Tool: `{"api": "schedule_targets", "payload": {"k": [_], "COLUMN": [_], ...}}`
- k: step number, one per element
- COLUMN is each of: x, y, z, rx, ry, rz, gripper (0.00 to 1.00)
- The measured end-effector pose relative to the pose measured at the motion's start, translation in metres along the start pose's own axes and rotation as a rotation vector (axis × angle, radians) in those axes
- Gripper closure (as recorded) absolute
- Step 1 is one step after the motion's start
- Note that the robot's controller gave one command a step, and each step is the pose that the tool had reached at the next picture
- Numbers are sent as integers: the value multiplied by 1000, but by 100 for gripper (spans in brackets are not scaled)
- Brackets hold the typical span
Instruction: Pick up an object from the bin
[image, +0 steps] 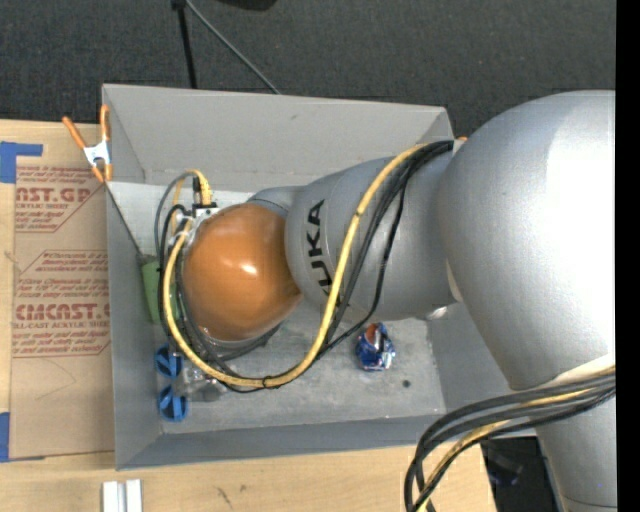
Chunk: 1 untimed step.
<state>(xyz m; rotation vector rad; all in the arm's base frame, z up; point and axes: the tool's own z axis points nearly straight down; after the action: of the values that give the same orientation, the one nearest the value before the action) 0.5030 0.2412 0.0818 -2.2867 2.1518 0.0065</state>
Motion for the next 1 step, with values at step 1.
{"api": "schedule_targets", "payload": {"k": [1], "x": [0], "y": [0], "z": [0], "rx": [0], "ry": [0], "rz": [0], "gripper": [0]}}
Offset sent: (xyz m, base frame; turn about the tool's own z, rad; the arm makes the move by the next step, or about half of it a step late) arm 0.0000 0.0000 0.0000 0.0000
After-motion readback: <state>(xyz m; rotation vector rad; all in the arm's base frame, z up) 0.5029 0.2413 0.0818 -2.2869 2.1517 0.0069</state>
